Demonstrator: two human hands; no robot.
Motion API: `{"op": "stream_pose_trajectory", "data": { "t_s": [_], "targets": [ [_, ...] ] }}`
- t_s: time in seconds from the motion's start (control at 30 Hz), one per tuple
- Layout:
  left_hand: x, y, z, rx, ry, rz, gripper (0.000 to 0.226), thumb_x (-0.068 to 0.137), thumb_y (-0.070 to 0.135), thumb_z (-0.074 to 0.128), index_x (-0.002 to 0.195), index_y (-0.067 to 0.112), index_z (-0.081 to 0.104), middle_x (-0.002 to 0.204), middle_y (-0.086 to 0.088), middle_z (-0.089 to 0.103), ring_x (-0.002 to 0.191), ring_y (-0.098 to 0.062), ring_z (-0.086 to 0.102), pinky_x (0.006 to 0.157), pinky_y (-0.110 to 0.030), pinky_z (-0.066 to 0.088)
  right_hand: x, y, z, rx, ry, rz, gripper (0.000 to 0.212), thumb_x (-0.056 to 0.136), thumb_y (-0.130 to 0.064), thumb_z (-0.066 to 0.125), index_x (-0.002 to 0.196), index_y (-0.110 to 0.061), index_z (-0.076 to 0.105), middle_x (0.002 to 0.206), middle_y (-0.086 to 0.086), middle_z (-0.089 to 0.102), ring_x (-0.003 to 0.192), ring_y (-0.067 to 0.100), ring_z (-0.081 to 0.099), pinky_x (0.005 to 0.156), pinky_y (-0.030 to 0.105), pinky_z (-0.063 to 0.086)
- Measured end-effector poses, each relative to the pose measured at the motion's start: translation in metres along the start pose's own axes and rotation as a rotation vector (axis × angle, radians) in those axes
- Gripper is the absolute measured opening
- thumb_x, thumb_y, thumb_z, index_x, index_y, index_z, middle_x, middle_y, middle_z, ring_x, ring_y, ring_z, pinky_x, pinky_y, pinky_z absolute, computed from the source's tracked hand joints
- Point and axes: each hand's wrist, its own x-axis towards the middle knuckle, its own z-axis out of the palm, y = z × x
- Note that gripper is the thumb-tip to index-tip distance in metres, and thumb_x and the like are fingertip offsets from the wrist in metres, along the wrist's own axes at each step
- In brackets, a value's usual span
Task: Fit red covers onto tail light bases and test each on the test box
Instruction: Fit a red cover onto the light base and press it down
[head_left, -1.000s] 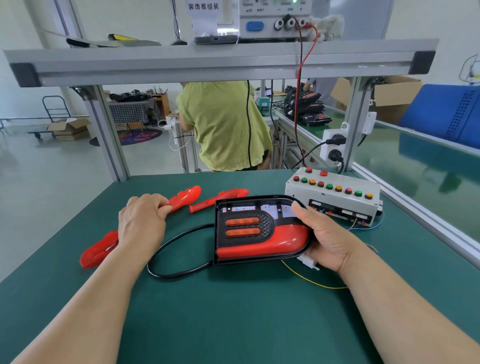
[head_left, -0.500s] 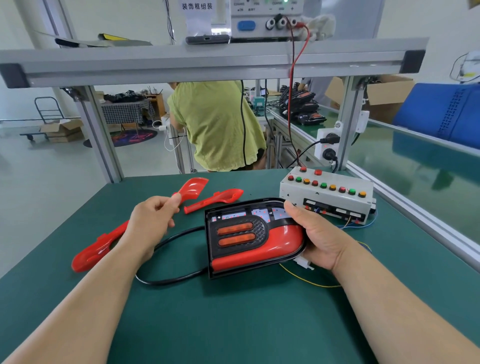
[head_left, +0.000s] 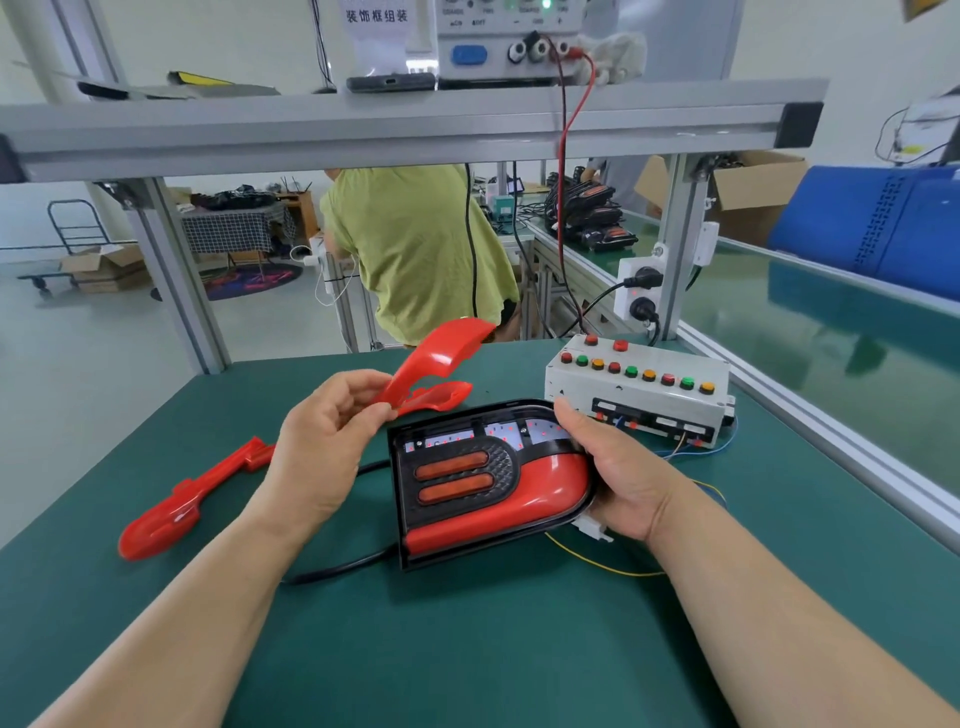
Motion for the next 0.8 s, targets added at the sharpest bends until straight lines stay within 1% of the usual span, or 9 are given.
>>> {"op": "stream_pose_trajectory", "data": {
  "t_s": [0.13,0.23,0.33,0.43,0.53,0.6,0.67,0.73,0.8],
  "targets": [
    [-0.004,0.002,0.005,0.063,-0.012,0.066,0.038,0.095,-0.001,0.058,0.104,0.035,0.068,0.100,0.015,0.074,0.099,-0.009,0.068,0.094,-0.023,0.050,-0.001,-0.001,0.002,0.002,0.012,-0.010,0.045,0.084,-0.053,0.054,0.098,-0.020,0.080,0.110,0.012,0.074,0.096,0.024,0.073,0.071,0.034,0.059],
    [-0.007,0.003,0.008,0.180,-0.021,0.141,0.039,0.095,0.003,0.061,0.103,0.040,0.068,0.103,0.018,0.069,0.102,-0.004,0.064,0.093,-0.018,0.045,0.000,-0.001,0.002,0.014,0.072,-0.003,0.050,0.091,-0.057,0.048,0.096,-0.020,0.081,0.111,0.012,0.074,0.096,0.024,0.073,0.072,0.035,0.060],
    [-0.008,0.005,0.011,0.281,-0.034,0.235,0.034,0.093,0.002,0.063,0.106,0.033,0.069,0.104,0.017,0.060,0.103,-0.002,0.058,0.091,-0.008,0.040,0.001,-0.001,0.001,0.033,0.103,0.001,0.054,0.098,-0.058,0.039,0.094,-0.024,0.081,0.109,0.011,0.075,0.094,0.022,0.074,0.071,0.035,0.061],
    [-0.010,0.008,0.012,0.314,-0.058,0.258,0.030,0.093,0.002,0.064,0.109,0.026,0.071,0.102,0.013,0.059,0.103,-0.008,0.058,0.091,-0.010,0.040,0.000,-0.001,0.001,0.036,0.108,0.005,0.056,0.099,-0.058,0.036,0.092,-0.024,0.081,0.106,0.010,0.075,0.091,0.022,0.074,0.067,0.035,0.060],
    [-0.012,0.010,0.013,0.345,-0.089,0.284,0.028,0.093,0.000,0.063,0.113,0.019,0.071,0.100,0.011,0.059,0.099,-0.009,0.058,0.088,-0.009,0.039,0.000,-0.002,0.000,0.031,0.115,0.009,0.056,0.100,-0.057,0.036,0.105,-0.019,0.077,0.108,0.012,0.075,0.091,0.024,0.074,0.068,0.037,0.061],
    [-0.014,0.012,0.014,0.356,-0.111,0.298,0.029,0.093,-0.001,0.063,0.114,0.018,0.072,0.100,0.011,0.059,0.099,-0.010,0.057,0.087,-0.009,0.039,0.000,-0.002,0.000,0.014,0.114,0.007,0.055,0.100,-0.056,0.035,0.116,-0.017,0.070,0.112,0.012,0.073,0.095,0.025,0.073,0.074,0.038,0.062],
    [-0.015,0.013,0.014,0.353,-0.127,0.310,0.030,0.093,-0.002,0.062,0.114,0.018,0.072,0.100,0.011,0.058,0.100,-0.012,0.058,0.088,-0.010,0.039,0.000,-0.002,0.000,0.002,0.113,0.008,0.057,0.101,-0.057,0.033,0.120,-0.016,0.068,0.114,0.013,0.073,0.098,0.025,0.072,0.078,0.039,0.061],
    [-0.016,0.015,0.015,0.358,-0.130,0.325,0.030,0.093,-0.001,0.062,0.114,0.018,0.072,0.099,0.013,0.058,0.099,-0.010,0.058,0.088,-0.010,0.040,0.000,-0.003,0.000,0.004,0.115,0.008,0.058,0.100,-0.058,0.033,0.116,-0.017,0.071,0.114,0.013,0.073,0.099,0.026,0.072,0.080,0.039,0.061],
    [-0.016,0.015,0.016,0.366,-0.133,0.342,0.030,0.093,-0.001,0.063,0.114,0.018,0.072,0.099,0.013,0.058,0.099,-0.009,0.058,0.087,-0.009,0.040,0.000,-0.003,0.000,0.010,0.121,0.010,0.059,0.100,-0.059,0.034,0.107,-0.018,0.076,0.113,0.014,0.073,0.098,0.027,0.072,0.078,0.039,0.061]
  ]
}}
